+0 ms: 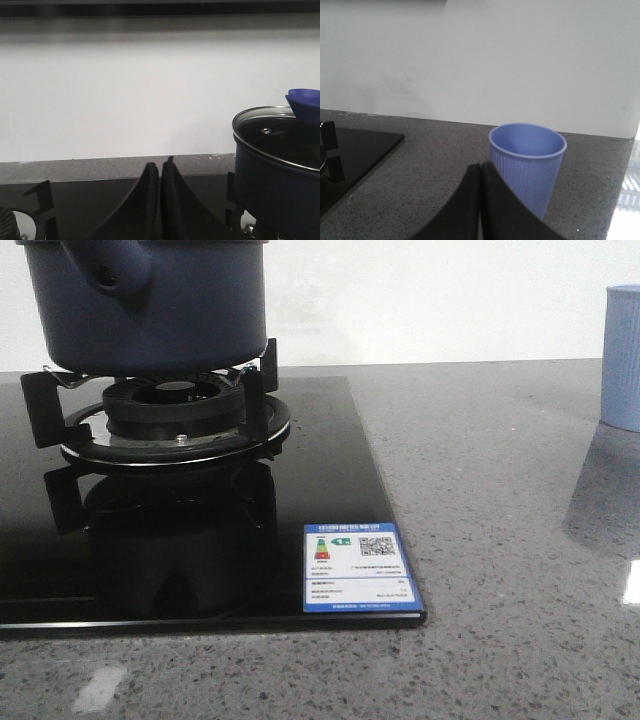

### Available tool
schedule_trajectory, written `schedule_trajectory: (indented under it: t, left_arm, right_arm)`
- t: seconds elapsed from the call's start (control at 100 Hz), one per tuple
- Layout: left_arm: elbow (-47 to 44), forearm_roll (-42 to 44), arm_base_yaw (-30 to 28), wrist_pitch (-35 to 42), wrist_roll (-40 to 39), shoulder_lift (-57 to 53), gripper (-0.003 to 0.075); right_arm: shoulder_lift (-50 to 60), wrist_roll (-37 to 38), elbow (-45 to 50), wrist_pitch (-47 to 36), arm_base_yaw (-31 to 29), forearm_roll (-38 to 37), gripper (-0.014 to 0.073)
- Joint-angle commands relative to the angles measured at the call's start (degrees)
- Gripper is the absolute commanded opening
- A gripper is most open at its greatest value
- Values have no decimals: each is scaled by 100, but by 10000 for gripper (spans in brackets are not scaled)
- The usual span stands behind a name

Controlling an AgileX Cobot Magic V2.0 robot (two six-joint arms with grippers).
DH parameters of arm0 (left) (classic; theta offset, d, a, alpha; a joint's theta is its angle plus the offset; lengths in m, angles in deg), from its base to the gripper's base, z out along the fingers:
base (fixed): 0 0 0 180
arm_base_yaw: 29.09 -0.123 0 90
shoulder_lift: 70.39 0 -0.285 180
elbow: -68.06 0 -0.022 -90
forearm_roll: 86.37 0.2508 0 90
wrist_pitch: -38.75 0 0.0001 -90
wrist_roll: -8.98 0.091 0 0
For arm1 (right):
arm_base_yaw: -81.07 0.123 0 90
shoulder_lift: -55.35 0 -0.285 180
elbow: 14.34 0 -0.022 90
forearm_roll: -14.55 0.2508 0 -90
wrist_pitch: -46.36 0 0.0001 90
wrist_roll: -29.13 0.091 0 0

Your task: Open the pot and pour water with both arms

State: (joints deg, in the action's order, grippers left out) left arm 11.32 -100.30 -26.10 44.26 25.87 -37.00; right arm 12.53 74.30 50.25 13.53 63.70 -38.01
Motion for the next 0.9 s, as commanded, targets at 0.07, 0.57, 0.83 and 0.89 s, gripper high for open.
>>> schedule_trajectory:
  t: [0.07,0.57,0.83,0.89]
  left_arm:
    - [168,2,49,457,4,9,-20]
    - [-529,815,53,134,-78,-784,-20]
    - [-1868,815,-238,63,-589,-2175,-20]
    - [-2106,847,-332,55,-798,-2384,-20]
  right_arm:
    - [11,-52,-146,-239,8,191,-57]
    - [11,-52,-146,-239,8,191,-57]
    - [11,-52,-146,-239,8,191,-57]
    - [11,-52,-146,-239,8,191,-57]
